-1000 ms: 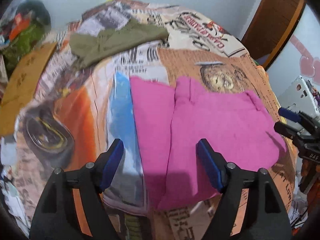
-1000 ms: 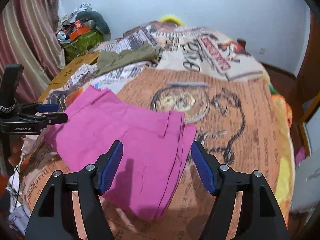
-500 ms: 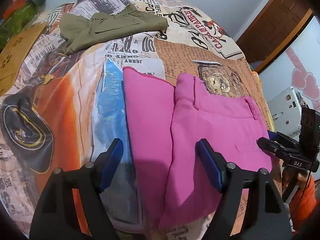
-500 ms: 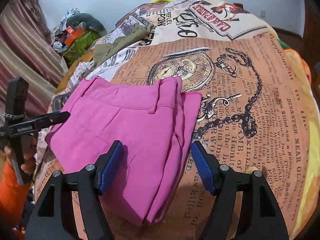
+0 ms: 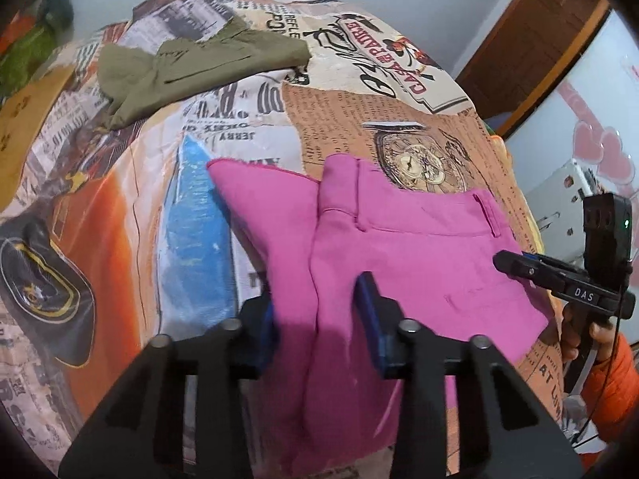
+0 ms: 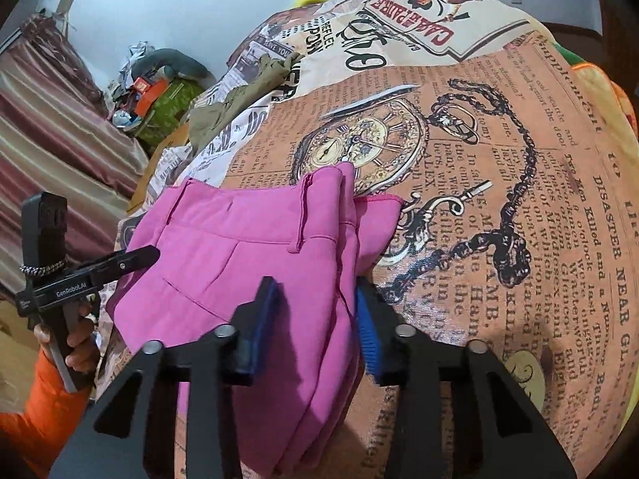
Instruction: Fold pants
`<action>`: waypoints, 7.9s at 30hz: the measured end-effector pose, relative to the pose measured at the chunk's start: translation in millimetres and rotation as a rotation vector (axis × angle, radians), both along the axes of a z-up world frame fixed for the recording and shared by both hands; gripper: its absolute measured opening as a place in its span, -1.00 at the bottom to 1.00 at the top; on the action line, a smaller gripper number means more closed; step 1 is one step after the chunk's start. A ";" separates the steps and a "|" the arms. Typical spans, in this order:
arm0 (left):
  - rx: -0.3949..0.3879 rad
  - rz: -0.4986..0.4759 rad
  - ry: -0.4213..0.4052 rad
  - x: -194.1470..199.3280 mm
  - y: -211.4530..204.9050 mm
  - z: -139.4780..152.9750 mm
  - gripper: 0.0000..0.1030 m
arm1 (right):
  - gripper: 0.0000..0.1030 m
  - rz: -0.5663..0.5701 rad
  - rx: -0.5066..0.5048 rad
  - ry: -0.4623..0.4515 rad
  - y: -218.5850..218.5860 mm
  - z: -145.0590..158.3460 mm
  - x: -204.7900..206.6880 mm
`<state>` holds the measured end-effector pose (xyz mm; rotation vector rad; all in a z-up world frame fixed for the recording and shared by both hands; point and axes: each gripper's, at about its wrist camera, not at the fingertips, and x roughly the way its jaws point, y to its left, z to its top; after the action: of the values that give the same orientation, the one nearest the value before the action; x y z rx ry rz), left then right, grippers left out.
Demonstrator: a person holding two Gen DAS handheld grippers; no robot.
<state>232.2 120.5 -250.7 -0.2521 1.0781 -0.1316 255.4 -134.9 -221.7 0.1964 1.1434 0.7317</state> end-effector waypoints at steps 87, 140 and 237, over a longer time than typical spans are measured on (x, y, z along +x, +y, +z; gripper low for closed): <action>0.487 0.228 -0.316 92.8 138.5 127.4 -0.54 | -0.45 0.132 -0.105 -0.632 176.3 173.5 136.3; 0.405 0.365 -0.937 -212.1 -15.7 288.5 0.99 | 1.00 0.009 0.237 -1.051 85.3 297.3 -131.5; 0.321 0.337 -0.869 -182.5 -0.6 268.3 0.99 | 1.00 -0.033 0.222 -0.976 70.2 290.2 -128.7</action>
<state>49.7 120.0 17.7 -0.0632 0.1741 0.2232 126.7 -64.7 68.5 0.0247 0.1305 0.7863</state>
